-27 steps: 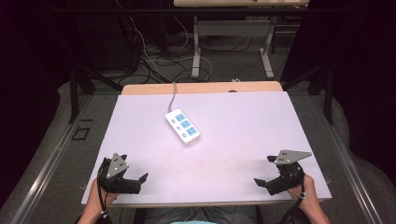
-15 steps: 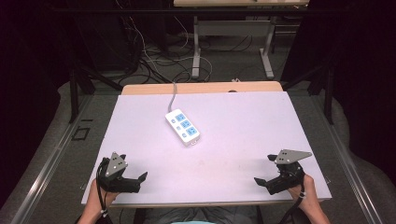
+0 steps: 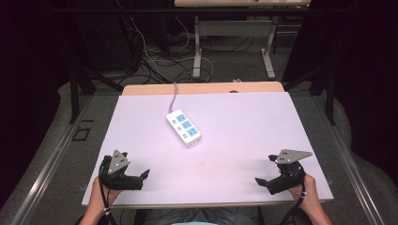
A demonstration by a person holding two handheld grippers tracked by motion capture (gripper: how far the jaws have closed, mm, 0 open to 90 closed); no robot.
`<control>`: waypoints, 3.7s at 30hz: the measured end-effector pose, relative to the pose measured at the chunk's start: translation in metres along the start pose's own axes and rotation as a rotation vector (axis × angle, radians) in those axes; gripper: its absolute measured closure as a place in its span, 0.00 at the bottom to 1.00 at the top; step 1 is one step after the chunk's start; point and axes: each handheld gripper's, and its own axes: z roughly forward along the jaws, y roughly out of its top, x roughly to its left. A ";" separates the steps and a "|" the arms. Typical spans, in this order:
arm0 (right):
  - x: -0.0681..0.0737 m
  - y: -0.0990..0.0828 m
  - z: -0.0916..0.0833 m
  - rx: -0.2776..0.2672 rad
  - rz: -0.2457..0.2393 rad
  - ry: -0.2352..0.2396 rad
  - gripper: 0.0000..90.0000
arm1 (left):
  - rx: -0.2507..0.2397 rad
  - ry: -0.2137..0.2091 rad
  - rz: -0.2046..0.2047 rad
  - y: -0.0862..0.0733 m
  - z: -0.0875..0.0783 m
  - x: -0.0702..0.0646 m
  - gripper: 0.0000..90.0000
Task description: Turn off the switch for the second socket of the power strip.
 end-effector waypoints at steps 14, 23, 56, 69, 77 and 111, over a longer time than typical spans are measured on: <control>0.000 -0.001 0.000 0.000 0.012 -0.005 0.00 | 0.008 0.019 0.014 0.018 0.016 -0.001 0.00; -0.002 -0.001 0.000 0.003 -0.001 -0.004 0.00 | 0.000 0.017 0.029 0.030 0.025 -0.005 0.00; -0.001 -0.001 0.002 0.019 0.016 -0.024 0.01 | 0.017 -0.002 0.054 0.059 0.063 0.008 0.00; 0.000 -0.001 0.001 0.022 0.014 -0.019 0.01 | 0.028 -0.022 0.052 0.068 0.082 0.011 0.00; 0.000 -0.001 0.001 0.025 0.018 -0.018 0.01 | 0.016 -0.026 0.054 0.078 0.090 0.013 0.00; 0.001 -0.001 0.001 0.035 0.018 -0.017 0.01 | -0.028 -0.020 0.041 0.111 0.122 0.021 0.00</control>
